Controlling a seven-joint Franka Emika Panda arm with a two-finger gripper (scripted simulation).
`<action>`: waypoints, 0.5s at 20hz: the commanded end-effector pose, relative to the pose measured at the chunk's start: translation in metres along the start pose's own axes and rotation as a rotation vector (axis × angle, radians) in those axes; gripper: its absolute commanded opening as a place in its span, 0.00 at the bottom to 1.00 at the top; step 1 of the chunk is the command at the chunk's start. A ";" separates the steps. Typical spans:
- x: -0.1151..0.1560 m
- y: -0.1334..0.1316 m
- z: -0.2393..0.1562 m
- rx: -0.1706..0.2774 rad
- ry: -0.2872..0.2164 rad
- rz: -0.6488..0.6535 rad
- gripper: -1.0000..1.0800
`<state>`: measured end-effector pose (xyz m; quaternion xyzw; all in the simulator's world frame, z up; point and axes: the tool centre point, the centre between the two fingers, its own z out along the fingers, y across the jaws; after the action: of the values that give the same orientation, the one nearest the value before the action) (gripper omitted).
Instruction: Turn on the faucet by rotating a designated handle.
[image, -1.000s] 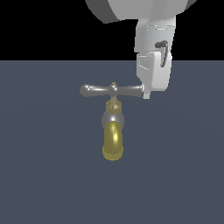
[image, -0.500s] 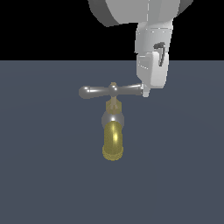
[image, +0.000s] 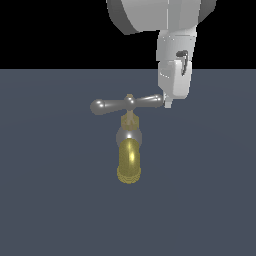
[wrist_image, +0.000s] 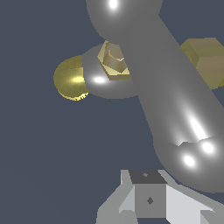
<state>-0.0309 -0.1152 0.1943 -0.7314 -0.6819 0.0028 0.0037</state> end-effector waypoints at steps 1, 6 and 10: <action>0.004 0.011 -0.002 -0.009 -0.001 -0.010 0.00; 0.005 0.014 0.000 0.000 0.000 -0.002 0.00; 0.014 0.027 0.000 -0.002 0.000 -0.003 0.00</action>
<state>-0.0122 -0.1191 0.1942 -0.7380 -0.6747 0.0044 0.0031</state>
